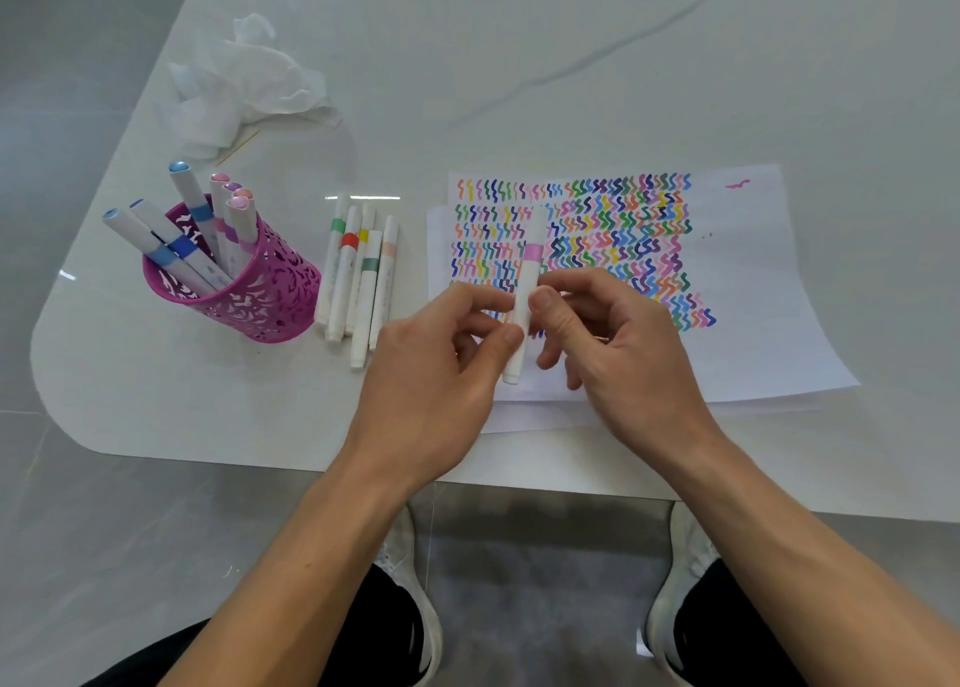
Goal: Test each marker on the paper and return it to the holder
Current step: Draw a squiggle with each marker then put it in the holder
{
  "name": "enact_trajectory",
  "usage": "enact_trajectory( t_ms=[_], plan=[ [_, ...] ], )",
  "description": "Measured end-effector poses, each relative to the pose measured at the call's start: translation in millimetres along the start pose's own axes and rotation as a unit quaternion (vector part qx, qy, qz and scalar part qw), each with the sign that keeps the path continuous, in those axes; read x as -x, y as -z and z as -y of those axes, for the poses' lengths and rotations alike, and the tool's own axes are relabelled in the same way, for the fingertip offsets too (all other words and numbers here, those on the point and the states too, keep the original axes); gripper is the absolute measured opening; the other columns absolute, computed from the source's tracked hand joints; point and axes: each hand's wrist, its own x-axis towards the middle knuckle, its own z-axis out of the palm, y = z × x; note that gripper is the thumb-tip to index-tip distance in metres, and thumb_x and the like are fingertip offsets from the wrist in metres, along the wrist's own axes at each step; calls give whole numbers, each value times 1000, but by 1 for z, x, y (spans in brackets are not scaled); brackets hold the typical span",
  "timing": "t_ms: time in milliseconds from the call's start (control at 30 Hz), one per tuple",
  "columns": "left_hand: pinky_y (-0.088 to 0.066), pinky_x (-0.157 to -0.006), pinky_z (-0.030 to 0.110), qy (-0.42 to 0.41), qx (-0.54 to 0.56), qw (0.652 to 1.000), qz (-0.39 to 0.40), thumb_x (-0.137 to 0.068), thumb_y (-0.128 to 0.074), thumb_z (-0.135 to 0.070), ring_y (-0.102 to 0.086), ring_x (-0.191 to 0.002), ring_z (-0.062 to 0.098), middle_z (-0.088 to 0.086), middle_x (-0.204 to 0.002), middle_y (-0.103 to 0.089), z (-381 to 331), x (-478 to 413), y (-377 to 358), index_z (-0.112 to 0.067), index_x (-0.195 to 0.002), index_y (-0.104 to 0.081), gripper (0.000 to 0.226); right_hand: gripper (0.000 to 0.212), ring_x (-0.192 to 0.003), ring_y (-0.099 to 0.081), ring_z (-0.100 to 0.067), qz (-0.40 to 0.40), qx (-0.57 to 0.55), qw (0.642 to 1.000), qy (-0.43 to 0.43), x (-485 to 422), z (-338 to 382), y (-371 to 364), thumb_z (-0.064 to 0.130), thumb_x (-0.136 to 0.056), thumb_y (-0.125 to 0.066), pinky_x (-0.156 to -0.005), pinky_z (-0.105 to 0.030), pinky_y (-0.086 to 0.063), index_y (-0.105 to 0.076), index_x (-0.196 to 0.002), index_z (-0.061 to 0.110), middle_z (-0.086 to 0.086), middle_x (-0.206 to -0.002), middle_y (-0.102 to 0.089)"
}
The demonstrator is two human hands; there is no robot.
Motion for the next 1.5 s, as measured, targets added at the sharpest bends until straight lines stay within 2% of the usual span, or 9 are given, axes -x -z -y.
enact_trajectory(
  t_ms=[267, 367, 633, 800, 900, 1067, 1133, 1233, 1500],
  plan=[
    [-52, -66, 15, -19, 4, 1000, 19, -90, -70, -36, -66, -77, 2, -21, -87, -72, -6, 0, -3, -35, -109, -68, 19, 33, -77, -72, -9, -21, 27, 999, 2, 0, 1, 1, 53, -89, -66, -63, -23, -56, -67, -111, 28, 8, -88, -75],
    [-55, -68, 19, -25, -8, 1000, 7, -92, -68, -36, -67, -80, 2, -20, -87, -72, -5, 0, -1, -35, -109, -69, 17, 14, -78, -74, -14, -17, 29, 999, 13, 1, 0, 2, 41, -94, -72, -67, -33, -61, -67, -105, 33, 7, -87, -76],
    [-57, -71, 26, -16, 47, 998, -36, -96, -64, -32, -68, -80, 8, -17, -94, -71, -5, -8, 15, -42, -126, -61, 32, 3, -72, -64, -4, -1, 139, 988, 66, 6, -2, 2, 27, -93, -74, -63, -11, -46, -74, -96, 28, 14, -78, -70],
    [-52, -65, 18, -26, -34, 999, -3, -96, -61, -35, -65, -78, 4, -17, -79, -64, -3, -6, 10, -34, -106, -65, 11, 9, -82, -64, -15, -18, 238, 964, 119, 6, -1, 2, 23, -94, -68, -76, -31, -56, -71, -100, 18, 5, -91, -69],
    [-49, -66, 10, -40, -70, 997, 16, -97, -58, -36, -63, -79, -3, -22, -79, -62, -2, -6, 10, -31, -110, -66, 16, 14, -78, -57, -12, -11, 277, 950, 144, 5, -2, 3, 31, -96, -72, -72, -27, -50, -71, -101, 18, 6, -90, -66],
    [-49, -72, 11, -71, -113, 990, 38, -100, -55, -30, -61, -81, -4, -19, -89, -67, -1, -5, 10, -29, -112, -70, 19, 38, -72, -54, -10, -1, 347, 923, 164, 5, -6, 4, 57, -97, -59, -63, -27, -43, -73, -97, 22, 12, -82, -59],
    [-53, -73, 17, -72, -113, 991, 32, -100, -57, -27, -62, -79, -1, -18, -87, -67, 0, -5, 10, -27, -110, -71, 17, 37, -64, -54, -12, 0, 365, 916, 168, 7, -6, 4, 58, -99, -57, -56, -29, -46, -69, -89, 24, 10, -75, -60],
    [-52, -68, 14, -63, -99, 993, 23, -99, -60, -25, -64, -74, 1, -19, -81, -67, 0, -4, 9, -27, -106, -73, 15, 36, -51, -44, -10, -8, 380, 906, 185, 9, -5, 2, 55, -100, -59, -47, -22, -33, -58, -79, 26, 13, -64, -49],
    [-53, -63, 15, 6, 2, 1000, 7, -96, -63, -18, -66, -65, 4, -16, -69, -70, 2, -2, 4, -28, -98, -77, 17, 46, -43, -31, -7, -7, 399, 900, 177, 12, 2, 2, 58, -100, -53, -47, -24, -24, -40, -68, 28, 15, -49, -26]
  ],
)
